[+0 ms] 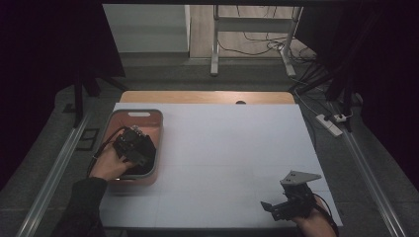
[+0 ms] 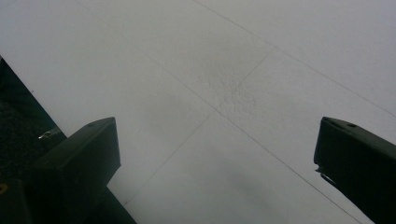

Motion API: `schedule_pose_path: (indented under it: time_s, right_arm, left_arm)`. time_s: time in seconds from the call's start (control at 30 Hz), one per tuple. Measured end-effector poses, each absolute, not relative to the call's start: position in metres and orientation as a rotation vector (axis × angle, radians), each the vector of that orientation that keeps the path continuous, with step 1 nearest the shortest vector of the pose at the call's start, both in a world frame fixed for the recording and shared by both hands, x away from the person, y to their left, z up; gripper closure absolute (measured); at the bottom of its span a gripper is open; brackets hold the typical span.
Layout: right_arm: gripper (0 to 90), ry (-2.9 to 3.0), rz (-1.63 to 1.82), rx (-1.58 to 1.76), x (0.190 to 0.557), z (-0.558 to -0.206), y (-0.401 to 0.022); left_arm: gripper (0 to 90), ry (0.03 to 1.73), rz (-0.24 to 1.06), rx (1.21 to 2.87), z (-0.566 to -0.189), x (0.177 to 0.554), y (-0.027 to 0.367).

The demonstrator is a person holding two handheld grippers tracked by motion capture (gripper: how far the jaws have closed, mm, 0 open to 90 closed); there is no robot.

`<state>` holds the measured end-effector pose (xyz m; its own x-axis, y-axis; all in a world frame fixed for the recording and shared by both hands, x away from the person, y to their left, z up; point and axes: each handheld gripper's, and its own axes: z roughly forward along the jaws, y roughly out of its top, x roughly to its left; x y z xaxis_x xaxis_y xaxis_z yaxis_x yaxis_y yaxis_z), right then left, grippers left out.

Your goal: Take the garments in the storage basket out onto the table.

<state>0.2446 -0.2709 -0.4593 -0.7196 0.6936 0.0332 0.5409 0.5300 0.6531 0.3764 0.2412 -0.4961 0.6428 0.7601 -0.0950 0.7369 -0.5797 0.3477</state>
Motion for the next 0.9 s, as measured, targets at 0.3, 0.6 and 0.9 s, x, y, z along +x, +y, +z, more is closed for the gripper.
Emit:
schedule_pose_path:
  time_s: [0.3, 0.6, 0.9]
  right_arm:
    - [0.0, 2.54, 0.959, 1.029, 0.245, -0.459, -0.271]
    - [0.0, 2.54, 0.957, 1.025, 0.244, -0.459, -0.27]
    - [0.0, 2.539, 0.962, 1.025, 0.244, -0.459, -0.271]
  left_arm:
    - [5.3, 1.205, -0.023, 2.531, -0.51, 0.382, 0.238]
    - [32.2, 1.201, -0.096, 2.526, -0.505, 0.384, 0.238]
    - [47.8, 1.238, -0.008, 2.547, -0.495, 0.382, 0.232]
